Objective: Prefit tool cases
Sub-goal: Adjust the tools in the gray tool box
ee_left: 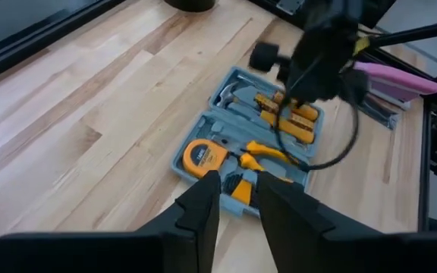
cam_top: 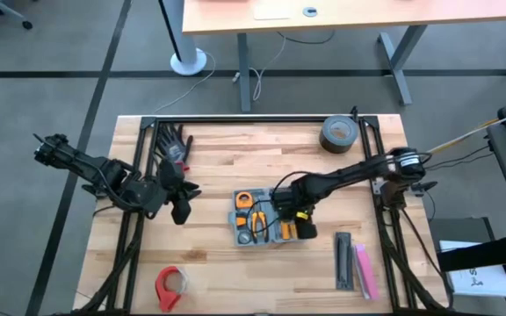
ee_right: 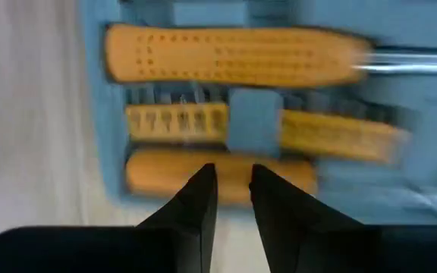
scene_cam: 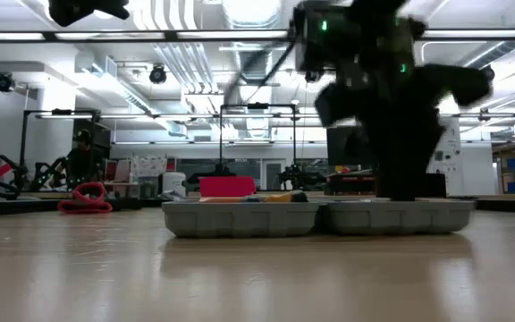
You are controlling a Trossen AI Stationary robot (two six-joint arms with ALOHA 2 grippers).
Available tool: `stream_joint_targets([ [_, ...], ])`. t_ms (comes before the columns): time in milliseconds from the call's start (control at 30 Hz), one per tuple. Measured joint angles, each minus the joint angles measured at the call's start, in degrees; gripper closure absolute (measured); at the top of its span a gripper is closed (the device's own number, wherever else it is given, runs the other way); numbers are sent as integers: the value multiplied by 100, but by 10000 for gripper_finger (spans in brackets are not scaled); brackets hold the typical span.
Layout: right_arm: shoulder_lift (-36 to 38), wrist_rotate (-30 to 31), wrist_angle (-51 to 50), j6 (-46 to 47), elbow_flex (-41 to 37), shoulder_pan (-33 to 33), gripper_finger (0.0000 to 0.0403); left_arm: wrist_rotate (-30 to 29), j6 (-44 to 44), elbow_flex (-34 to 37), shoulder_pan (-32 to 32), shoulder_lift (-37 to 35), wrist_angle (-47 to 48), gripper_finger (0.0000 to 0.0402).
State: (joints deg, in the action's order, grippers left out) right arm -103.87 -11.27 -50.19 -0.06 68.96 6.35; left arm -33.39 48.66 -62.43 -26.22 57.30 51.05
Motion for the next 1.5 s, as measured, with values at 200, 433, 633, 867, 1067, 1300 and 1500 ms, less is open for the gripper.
stream_joint_targets([
  [200, -412, -652, 258, 52, -313, -39, 352, 155, 44, 0, -5, -2, 18, 303],
  [433, 71, -14, 171, 87, 123, -2, 351, 157, 35, 0, -11, -4, 67, 306],
  [633, 384, 19, -545, 275, 351, 9, 341, 157, 11, 0, -11, -4, 100, 301],
  [867, 308, 101, -720, 353, 383, 36, 358, 153, 2, 0, -11, -7, 98, 306],
  [1067, -23, 105, -99, 253, -133, 28, 367, 151, 2, 0, -11, -7, 92, 307],
  [1300, -62, 74, 13, 327, -215, 23, 375, 151, 2, 0, -11, -7, 93, 299],
  [1500, 112, 131, -172, 401, 66, 32, 379, 149, 4, 0, -11, -7, 94, 302],
])
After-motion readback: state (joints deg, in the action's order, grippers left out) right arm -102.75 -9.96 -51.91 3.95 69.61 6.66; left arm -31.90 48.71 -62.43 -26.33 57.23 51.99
